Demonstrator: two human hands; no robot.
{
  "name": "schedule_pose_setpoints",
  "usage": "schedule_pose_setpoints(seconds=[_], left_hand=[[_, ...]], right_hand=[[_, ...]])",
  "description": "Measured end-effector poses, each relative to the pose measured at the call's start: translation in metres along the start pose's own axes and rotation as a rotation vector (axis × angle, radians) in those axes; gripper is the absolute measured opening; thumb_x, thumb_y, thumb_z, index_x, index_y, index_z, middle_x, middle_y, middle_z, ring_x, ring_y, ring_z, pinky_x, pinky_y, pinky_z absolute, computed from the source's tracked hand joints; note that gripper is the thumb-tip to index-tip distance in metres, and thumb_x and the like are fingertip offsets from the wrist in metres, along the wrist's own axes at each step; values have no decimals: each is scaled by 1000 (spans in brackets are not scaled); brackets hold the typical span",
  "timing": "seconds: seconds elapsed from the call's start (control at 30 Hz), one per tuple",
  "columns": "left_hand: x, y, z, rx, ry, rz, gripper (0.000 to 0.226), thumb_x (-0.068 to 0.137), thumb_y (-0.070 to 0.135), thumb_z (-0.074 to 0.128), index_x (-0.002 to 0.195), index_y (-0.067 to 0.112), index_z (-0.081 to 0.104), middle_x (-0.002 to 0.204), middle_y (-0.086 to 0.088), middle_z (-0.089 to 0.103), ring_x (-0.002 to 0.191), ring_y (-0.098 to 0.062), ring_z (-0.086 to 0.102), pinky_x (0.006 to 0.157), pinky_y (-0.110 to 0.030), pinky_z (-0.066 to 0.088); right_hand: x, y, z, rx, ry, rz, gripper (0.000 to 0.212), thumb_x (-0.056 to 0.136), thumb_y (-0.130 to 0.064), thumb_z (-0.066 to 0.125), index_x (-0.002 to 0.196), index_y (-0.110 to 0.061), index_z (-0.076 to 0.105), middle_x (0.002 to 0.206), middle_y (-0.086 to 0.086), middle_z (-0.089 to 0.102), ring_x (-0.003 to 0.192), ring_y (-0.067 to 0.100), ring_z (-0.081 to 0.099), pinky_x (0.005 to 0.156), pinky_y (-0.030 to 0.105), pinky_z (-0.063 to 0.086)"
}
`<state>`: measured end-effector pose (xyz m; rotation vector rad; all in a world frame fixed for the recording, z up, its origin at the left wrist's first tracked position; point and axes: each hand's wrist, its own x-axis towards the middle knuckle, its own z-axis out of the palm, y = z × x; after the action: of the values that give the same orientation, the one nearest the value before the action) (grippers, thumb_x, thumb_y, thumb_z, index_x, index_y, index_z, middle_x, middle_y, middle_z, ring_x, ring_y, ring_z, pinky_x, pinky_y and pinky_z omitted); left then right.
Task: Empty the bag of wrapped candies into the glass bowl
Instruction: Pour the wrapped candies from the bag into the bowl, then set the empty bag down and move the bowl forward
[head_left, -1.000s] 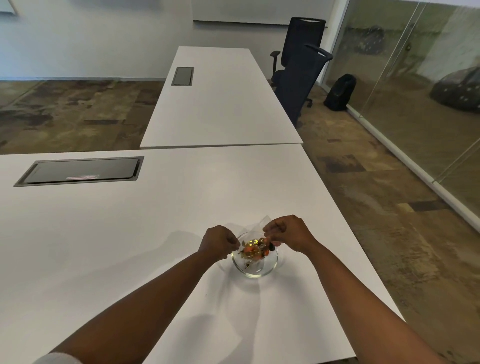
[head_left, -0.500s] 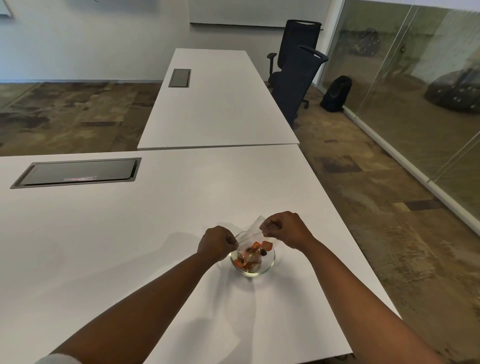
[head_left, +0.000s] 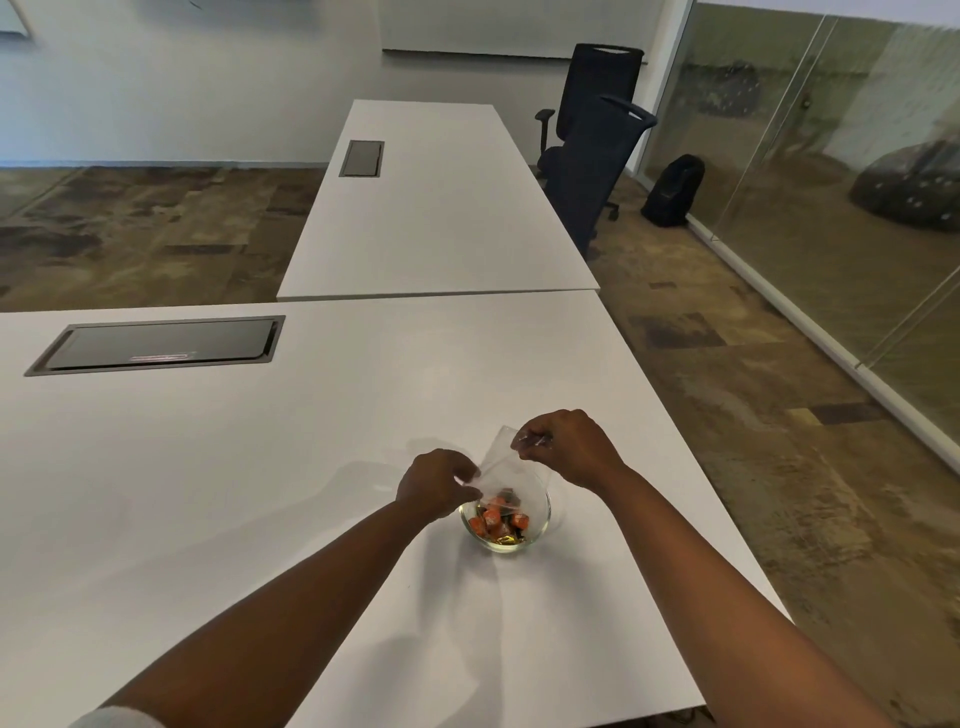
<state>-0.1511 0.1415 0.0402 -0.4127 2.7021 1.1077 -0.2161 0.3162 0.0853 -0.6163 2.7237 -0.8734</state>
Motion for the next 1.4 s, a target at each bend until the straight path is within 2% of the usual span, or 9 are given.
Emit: schedule_pose_setpoints(seconds=[0.17, 0.33, 0.47, 0.67, 0.8, 0.93, 1.1, 1.23, 1.4], left_hand=[[0, 4, -6, -203, 28, 111, 27, 77, 22, 73, 103, 14, 75, 104, -5, 76, 93, -16, 67, 88, -30, 50], [-4, -6, -21, -546, 129, -16, 12, 83, 8, 66, 89, 1, 74, 69, -1, 72, 54, -1, 66, 57, -10, 50], [-12, -32, -31, -822, 160, -229, 18, 88, 8, 61, 73, 16, 67, 64, 3, 69, 53, -9, 63, 56, -20, 45], [-23, -66, -25, -863, 177, -423, 21, 89, 8, 59, 70, 16, 65, 65, 2, 66, 42, -2, 62, 52, -19, 46], [-30, -76, -13, -854, 96, -505, 23, 87, 5, 61, 66, 13, 64, 42, 8, 66, 38, -6, 63, 57, -23, 47], [-40, -82, 1, -772, 31, -545, 22, 85, 0, 62, 65, 9, 63, 38, 5, 63, 30, -4, 57, 37, -13, 47], [-45, -88, 12, -709, -16, -589, 22, 85, 1, 62, 64, 9, 64, 39, 4, 64, 29, -5, 56, 36, -11, 46], [-47, -86, 13, -700, -58, -620, 22, 83, 0, 63, 63, 8, 65, 54, -6, 66, 32, -9, 58, 37, -14, 48], [-52, -81, 4, -696, -152, -660, 19, 86, -2, 58, 68, 3, 62, 52, -10, 57, 29, -13, 50, 35, -14, 44]], right_hand=[[5, -10, -2, 21, -13, -55, 21, 77, -18, 74, 97, -17, 75, 96, 1, 77, 81, 11, 62, 74, 24, 47], [9, -11, 3, 376, 89, 74, 44, 80, -33, 72, 121, -21, 60, 110, 2, 68, 103, 10, 58, 89, 24, 43], [8, 8, 17, 365, 85, 353, 40, 86, -30, 64, 123, -14, 59, 121, 12, 65, 115, 23, 58, 98, 34, 44], [-3, 30, 38, 352, 36, 574, 40, 90, -24, 57, 127, -10, 57, 130, 10, 59, 117, 27, 56, 104, 37, 45], [-10, 29, 49, 341, -57, 664, 40, 90, -26, 57, 123, -2, 58, 106, 16, 62, 84, 27, 57, 95, 45, 54], [-14, 29, 58, 333, -80, 701, 26, 92, -17, 50, 102, 0, 66, 83, 13, 59, 74, 30, 57, 90, 43, 56], [-17, 31, 64, 350, -85, 697, 30, 96, -17, 46, 117, -1, 61, 118, 21, 65, 99, 35, 62, 95, 46, 53], [-20, 31, 68, 526, -85, 764, 33, 94, -15, 48, 126, -9, 55, 115, 15, 59, 83, 29, 57, 85, 41, 58], [-22, 30, 73, 594, -88, 787, 36, 96, -9, 44, 131, -10, 49, 133, 18, 51, 92, 27, 53, 83, 40, 56]])
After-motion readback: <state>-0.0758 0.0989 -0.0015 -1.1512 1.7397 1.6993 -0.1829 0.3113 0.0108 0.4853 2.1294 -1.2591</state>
